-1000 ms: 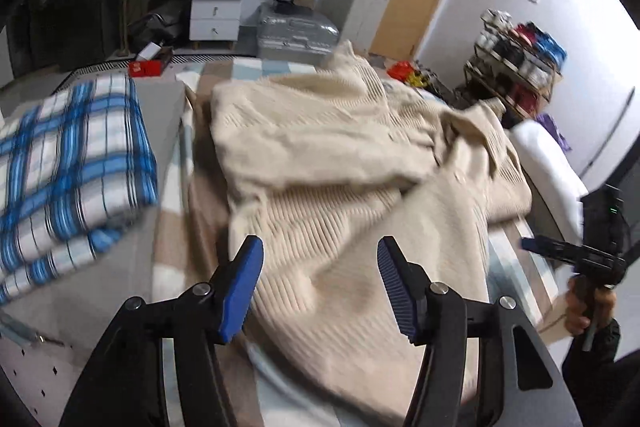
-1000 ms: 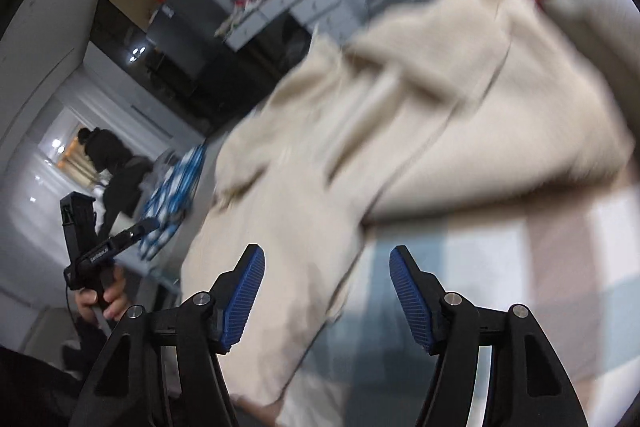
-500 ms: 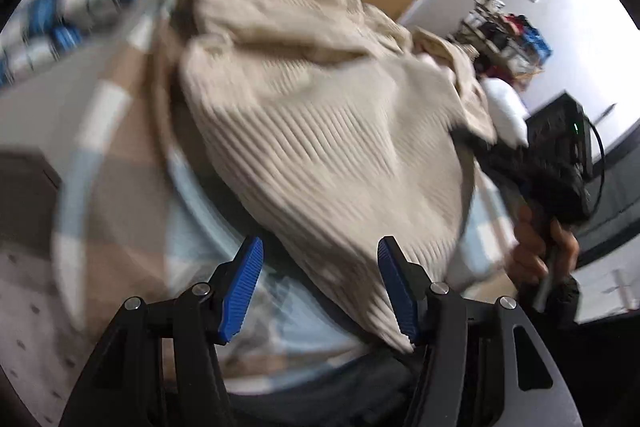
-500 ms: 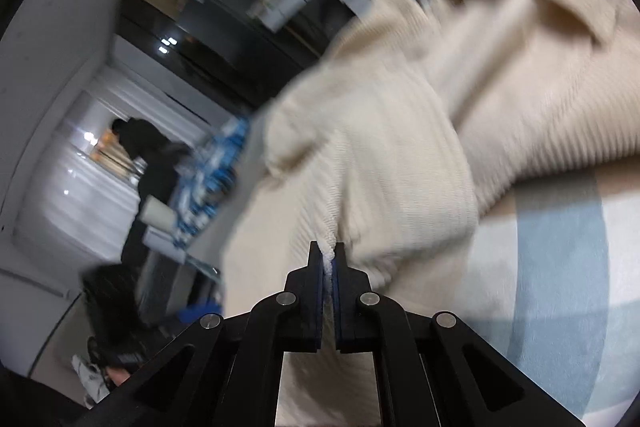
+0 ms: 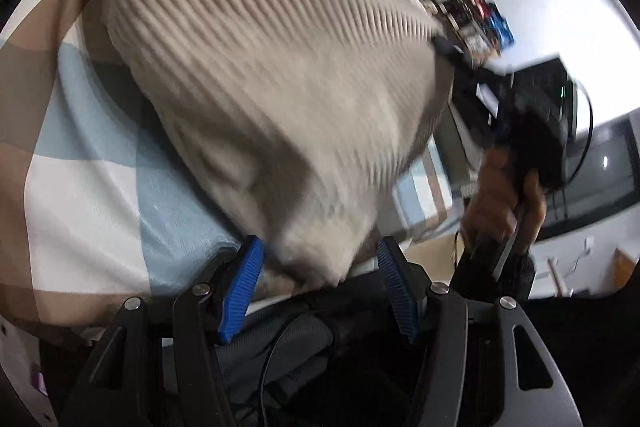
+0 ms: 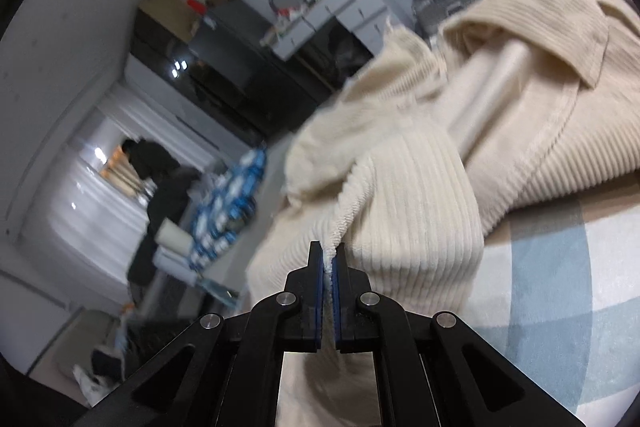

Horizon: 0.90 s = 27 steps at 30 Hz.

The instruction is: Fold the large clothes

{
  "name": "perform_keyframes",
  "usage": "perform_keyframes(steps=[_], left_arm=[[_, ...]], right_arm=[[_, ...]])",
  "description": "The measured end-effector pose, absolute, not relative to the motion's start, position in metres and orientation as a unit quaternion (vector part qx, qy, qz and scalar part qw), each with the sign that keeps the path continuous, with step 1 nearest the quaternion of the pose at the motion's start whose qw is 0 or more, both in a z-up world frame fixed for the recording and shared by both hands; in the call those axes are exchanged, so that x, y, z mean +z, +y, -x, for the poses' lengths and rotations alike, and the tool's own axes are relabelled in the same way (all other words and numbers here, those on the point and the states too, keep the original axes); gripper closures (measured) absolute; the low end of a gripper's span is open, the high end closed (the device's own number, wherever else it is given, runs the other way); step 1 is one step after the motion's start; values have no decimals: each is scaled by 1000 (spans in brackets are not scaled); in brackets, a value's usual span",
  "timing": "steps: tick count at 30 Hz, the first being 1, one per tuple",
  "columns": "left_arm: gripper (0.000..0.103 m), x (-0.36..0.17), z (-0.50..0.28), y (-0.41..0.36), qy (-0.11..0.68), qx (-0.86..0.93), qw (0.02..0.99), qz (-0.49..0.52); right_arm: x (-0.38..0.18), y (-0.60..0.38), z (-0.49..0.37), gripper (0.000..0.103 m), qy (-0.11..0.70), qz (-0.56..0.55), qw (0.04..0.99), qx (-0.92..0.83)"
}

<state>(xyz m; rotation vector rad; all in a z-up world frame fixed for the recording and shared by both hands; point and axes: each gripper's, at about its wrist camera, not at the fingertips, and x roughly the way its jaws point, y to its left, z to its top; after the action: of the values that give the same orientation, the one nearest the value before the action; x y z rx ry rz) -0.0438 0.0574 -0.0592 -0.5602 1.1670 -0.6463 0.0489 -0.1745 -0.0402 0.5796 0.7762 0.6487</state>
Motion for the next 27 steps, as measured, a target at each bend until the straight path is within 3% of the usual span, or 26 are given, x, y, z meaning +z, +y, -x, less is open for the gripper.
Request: perform_keyframes(steps=[8, 16, 18, 19, 20, 21, 22, 25, 27], left_arm=[[49, -67, 33, 55, 532, -282, 744, 291], [49, -71, 14, 48, 516, -257, 754, 315], [59, -71, 11, 42, 515, -238, 763, 309], [79, -71, 11, 39, 519, -221, 772, 292], [92, -72, 10, 36, 523, -211, 778, 278], [95, -72, 11, 34, 520, -207, 785, 267], [97, -70, 12, 32, 514, -203, 792, 261], [98, -55, 18, 35, 490, -208, 809, 249], [98, -38, 21, 41, 466, -220, 819, 253]], right_arm=[[-17, -170, -60, 100, 330, -278, 846, 314], [-28, -166, -58, 97, 355, -251, 853, 289], [-33, -171, -59, 97, 362, -258, 849, 285], [-33, -175, -58, 97, 363, -259, 849, 283], [-34, -176, -58, 95, 364, -257, 850, 281], [-33, -178, -57, 94, 364, -253, 851, 280], [-32, -180, -56, 90, 364, -247, 855, 276], [-27, -192, -51, 62, 348, -245, 864, 267], [-23, -207, -48, 54, 334, -253, 869, 264]])
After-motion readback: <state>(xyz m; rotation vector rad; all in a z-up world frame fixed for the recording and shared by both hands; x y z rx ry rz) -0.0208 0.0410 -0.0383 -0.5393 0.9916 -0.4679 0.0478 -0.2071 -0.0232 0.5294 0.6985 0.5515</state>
